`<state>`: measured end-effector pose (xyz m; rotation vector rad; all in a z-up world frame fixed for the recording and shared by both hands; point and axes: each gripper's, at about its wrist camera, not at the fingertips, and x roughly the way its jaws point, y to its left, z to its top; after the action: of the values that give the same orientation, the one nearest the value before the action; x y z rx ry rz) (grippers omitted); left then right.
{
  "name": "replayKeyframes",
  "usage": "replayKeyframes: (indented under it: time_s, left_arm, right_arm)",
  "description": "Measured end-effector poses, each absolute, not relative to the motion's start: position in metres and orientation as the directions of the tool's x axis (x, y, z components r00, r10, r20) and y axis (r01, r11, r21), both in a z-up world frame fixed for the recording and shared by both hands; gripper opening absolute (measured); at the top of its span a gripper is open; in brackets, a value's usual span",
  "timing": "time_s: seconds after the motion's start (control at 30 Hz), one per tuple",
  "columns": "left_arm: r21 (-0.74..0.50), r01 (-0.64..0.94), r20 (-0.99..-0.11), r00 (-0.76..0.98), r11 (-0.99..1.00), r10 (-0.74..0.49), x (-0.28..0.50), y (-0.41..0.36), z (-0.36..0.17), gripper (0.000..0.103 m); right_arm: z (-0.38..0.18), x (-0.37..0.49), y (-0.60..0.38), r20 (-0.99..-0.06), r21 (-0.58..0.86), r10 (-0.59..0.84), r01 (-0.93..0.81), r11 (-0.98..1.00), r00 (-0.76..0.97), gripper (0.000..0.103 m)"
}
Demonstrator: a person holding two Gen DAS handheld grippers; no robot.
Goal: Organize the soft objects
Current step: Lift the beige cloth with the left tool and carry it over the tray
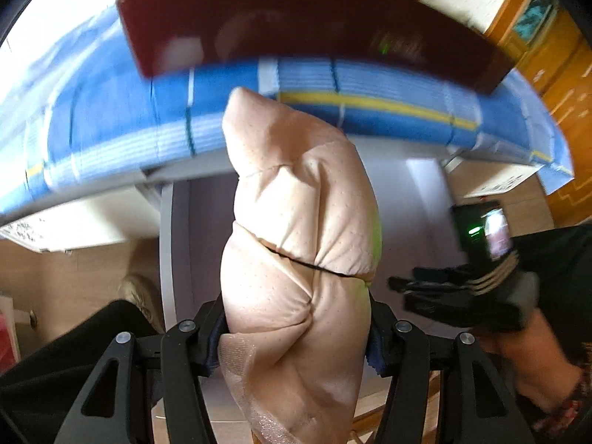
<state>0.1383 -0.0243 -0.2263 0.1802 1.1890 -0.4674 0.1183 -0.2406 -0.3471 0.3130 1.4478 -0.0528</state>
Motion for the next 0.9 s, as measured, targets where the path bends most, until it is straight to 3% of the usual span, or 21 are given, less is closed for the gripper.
replayKeyframes:
  time_s: [0.63, 0.9]
  left_arm:
    - [-0.195, 0.494, -0.867, 0.316, 0.847, -0.384, 0.155, -0.032, -0.096, 0.059]
    - [-0.120, 0.461, -0.842, 0.422, 0.879, -0.336, 0.202, -0.043, -0.049, 0.059]
  right_arm:
    - [-0.356, 0.120, -0.239, -0.972, 0.226, 0.202, 0.257, 0.939, 0.119, 0.042]
    - [-0.354, 0.118, -0.240, -0.968, 0.246, 0.221, 0.265, 0.932, 0.121, 0.042]
